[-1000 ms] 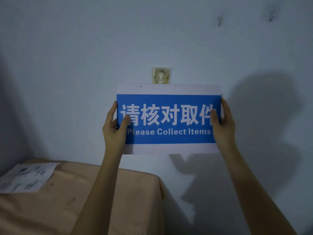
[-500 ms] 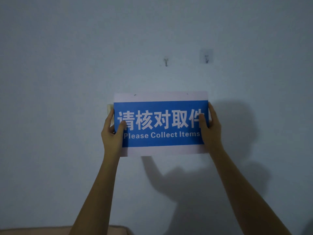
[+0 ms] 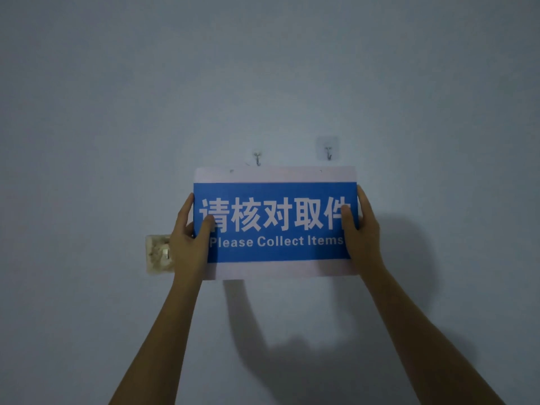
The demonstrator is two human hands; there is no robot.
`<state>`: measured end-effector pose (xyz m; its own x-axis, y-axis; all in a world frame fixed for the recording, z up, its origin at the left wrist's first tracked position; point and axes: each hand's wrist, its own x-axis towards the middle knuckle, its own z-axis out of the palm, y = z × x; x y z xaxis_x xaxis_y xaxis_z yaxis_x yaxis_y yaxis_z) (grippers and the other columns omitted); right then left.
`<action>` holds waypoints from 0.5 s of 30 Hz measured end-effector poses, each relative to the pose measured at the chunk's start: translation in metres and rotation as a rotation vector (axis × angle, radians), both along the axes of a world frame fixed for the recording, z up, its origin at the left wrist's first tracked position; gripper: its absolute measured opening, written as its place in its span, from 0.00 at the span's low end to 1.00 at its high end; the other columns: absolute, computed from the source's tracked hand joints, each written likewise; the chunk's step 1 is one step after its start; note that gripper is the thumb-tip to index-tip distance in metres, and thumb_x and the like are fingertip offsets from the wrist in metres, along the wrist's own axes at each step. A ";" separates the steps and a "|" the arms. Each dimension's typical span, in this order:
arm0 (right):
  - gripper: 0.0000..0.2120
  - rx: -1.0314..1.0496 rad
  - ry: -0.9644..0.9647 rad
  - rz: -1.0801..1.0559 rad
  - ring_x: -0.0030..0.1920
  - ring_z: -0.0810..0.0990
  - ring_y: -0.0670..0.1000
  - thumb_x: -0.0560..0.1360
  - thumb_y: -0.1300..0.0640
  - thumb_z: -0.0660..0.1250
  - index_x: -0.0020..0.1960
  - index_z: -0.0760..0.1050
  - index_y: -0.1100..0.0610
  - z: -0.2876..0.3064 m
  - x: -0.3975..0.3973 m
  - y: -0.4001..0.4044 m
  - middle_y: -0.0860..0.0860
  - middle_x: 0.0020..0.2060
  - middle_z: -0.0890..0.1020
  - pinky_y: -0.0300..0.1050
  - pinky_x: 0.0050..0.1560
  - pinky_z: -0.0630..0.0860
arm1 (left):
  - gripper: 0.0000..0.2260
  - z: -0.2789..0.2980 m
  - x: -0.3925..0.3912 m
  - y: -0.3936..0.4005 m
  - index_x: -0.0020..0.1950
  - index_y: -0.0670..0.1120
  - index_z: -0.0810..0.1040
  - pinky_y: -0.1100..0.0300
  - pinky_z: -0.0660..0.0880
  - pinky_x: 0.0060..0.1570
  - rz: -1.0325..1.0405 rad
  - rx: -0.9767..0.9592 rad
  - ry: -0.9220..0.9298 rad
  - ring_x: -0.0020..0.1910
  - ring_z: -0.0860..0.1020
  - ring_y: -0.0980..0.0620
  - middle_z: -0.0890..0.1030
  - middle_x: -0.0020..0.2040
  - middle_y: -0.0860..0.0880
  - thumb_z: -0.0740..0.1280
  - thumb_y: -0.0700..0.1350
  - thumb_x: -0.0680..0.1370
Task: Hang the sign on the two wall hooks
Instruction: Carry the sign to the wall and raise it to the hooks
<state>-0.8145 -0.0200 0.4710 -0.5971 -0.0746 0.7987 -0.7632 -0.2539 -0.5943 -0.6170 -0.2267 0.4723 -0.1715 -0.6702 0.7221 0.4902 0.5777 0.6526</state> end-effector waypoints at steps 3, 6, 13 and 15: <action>0.24 -0.004 0.010 -0.014 0.43 0.81 0.30 0.81 0.55 0.58 0.76 0.59 0.51 0.008 -0.012 -0.004 0.48 0.57 0.79 0.25 0.42 0.78 | 0.24 0.013 -0.009 -0.006 0.74 0.52 0.65 0.73 0.79 0.34 -0.005 -0.046 0.004 0.44 0.80 0.61 0.80 0.52 0.46 0.64 0.42 0.80; 0.24 -0.016 0.016 -0.039 0.46 0.81 0.38 0.81 0.54 0.58 0.76 0.59 0.50 0.014 -0.015 -0.003 0.49 0.59 0.79 0.25 0.42 0.78 | 0.24 0.022 -0.016 -0.007 0.75 0.51 0.65 0.73 0.79 0.34 -0.014 -0.080 0.001 0.43 0.81 0.60 0.80 0.52 0.45 0.64 0.41 0.80; 0.24 -0.026 0.024 -0.106 0.57 0.81 0.54 0.81 0.52 0.58 0.76 0.60 0.50 0.028 -0.023 -0.007 0.53 0.64 0.78 0.56 0.58 0.79 | 0.24 0.030 -0.033 -0.014 0.75 0.50 0.65 0.75 0.78 0.33 -0.068 -0.079 0.008 0.36 0.82 0.64 0.81 0.51 0.44 0.64 0.41 0.79; 0.24 -0.034 0.002 -0.119 0.56 0.82 0.55 0.81 0.53 0.58 0.76 0.60 0.51 0.028 -0.027 -0.007 0.54 0.63 0.79 0.57 0.57 0.79 | 0.24 0.034 -0.039 -0.016 0.75 0.49 0.65 0.74 0.78 0.33 -0.083 -0.088 0.004 0.38 0.82 0.62 0.81 0.50 0.44 0.64 0.41 0.79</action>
